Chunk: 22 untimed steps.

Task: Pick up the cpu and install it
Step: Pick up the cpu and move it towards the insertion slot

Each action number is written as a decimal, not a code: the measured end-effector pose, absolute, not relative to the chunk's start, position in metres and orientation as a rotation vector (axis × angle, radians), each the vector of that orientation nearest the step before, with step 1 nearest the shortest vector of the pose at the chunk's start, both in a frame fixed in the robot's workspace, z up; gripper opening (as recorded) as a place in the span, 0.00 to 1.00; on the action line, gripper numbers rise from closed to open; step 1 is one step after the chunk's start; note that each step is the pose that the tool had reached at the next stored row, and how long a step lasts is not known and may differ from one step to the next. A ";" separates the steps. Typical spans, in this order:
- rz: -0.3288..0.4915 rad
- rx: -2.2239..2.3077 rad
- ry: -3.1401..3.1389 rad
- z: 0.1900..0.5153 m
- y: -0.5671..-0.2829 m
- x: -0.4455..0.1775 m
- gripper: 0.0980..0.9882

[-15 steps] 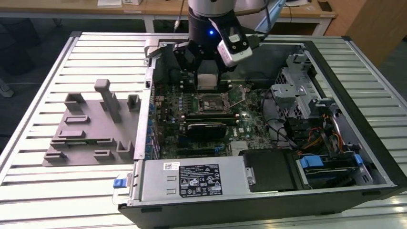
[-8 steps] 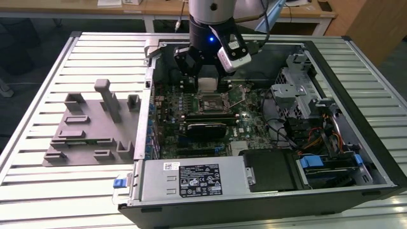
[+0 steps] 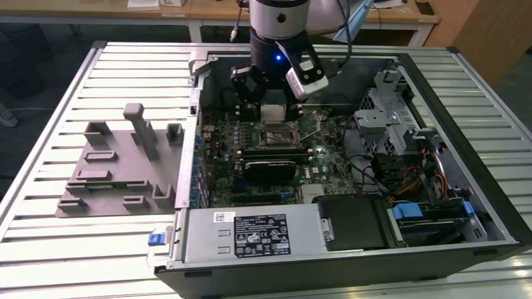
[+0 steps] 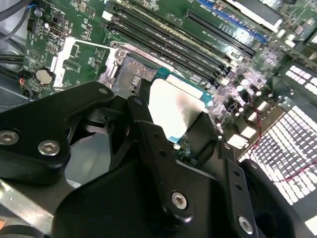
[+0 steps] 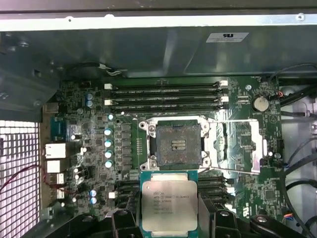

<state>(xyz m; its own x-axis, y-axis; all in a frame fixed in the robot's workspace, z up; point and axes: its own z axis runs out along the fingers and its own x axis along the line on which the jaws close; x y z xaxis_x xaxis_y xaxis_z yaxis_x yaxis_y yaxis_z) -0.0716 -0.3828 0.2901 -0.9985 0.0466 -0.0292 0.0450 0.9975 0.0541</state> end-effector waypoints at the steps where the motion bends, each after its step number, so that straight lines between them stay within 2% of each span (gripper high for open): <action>1: 0.083 0.071 3.109 0.289 -0.382 -0.071 0.50; 22: 0.078 0.071 3.111 0.258 -0.367 -0.055 0.50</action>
<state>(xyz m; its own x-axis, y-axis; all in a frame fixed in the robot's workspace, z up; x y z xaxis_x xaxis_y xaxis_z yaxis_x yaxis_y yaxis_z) -0.0550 -0.3670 0.2584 -0.9985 0.0466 -0.0281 0.0451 0.9977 0.0509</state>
